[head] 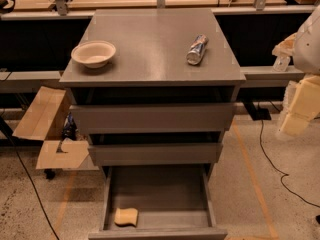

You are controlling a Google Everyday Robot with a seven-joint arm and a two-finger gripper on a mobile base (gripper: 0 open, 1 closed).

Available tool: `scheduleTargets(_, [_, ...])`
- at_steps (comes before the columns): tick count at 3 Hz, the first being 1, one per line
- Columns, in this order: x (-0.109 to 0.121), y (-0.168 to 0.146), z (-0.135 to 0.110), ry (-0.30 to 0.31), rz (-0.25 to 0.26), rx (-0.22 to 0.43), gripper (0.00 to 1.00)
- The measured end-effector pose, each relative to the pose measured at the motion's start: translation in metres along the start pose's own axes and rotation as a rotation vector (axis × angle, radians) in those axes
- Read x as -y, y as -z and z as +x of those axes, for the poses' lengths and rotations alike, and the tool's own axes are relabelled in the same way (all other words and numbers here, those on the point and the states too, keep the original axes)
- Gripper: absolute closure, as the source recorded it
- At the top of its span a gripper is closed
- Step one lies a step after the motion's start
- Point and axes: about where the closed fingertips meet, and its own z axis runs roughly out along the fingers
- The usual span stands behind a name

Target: Pick sponge from bottom drawer and place on counter

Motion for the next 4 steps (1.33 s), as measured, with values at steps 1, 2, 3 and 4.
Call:
scheduleTargets(1, [0.0,0.0,0.0,0.0,0.0,0.0,0.0])
scheduleTargets(2, [0.002,-0.012,0.009,-0.036,0.005,0.019,0.0])
scheduleTargets(3, [0.006,-0.032,0.022,-0.105,0.009,0.074,0.0])
scheduleTargets(4, [0.007,-0.032,0.021,-0.107,0.015,0.079,0.0])
